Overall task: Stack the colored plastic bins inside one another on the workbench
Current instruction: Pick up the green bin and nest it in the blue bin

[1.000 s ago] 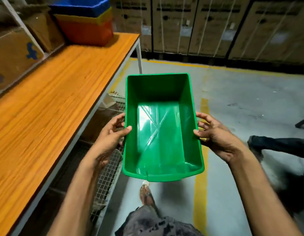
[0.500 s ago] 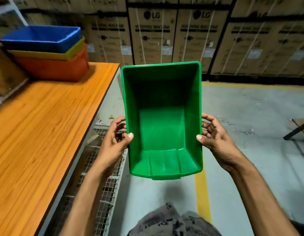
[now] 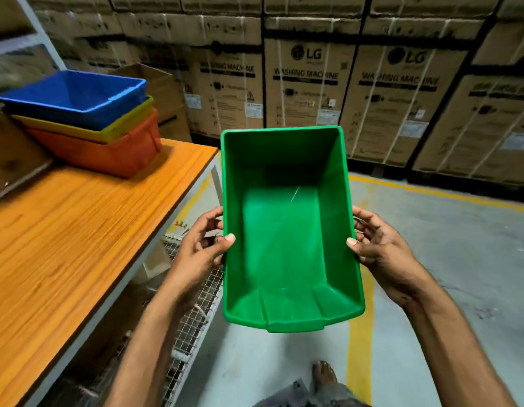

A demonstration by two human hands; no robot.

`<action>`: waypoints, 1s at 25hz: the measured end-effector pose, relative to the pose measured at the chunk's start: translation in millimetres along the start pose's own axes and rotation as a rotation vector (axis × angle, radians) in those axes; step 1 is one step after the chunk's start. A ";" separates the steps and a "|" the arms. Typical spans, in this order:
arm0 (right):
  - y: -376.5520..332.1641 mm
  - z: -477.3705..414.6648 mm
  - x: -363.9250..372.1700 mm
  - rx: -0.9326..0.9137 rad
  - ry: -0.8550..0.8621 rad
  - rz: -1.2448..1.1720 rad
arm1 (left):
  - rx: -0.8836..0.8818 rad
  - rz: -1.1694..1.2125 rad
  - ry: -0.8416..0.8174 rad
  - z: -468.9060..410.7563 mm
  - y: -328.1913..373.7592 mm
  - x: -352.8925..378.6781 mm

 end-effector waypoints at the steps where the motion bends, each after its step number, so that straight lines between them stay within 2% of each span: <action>1: -6.5 -27.3 -6.1 0.033 -0.032 -0.010 | -0.027 0.014 0.042 -15.8 1.1 9.6; 7: -62.8 -160.6 -10.8 0.347 -0.278 -0.095 | -0.208 0.178 0.284 -107.6 22.1 54.1; 10: -84.1 -207.0 2.0 0.394 -0.374 -0.097 | -0.257 0.270 0.397 -137.1 33.1 56.1; 16: -123.8 -303.6 51.5 0.254 -0.542 -0.060 | -0.109 0.237 0.473 -199.5 71.9 38.2; 21: -159.4 -365.9 109.8 0.186 -0.510 -0.078 | 0.033 0.139 0.552 -241.7 104.5 5.8; 25: -193.4 -408.9 149.2 0.127 -0.553 -0.145 | 0.047 0.092 0.562 -271.1 130.9 -9.0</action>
Point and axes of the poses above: each hand's wrist, its own z-axis away from the middle knuckle, its own x-axis out of the palm, y = z × x, the point moved 6 cm from there along -z, towards the middle knuckle, and after that the axes turned 4 degrees about y, right-handed, at the moved point
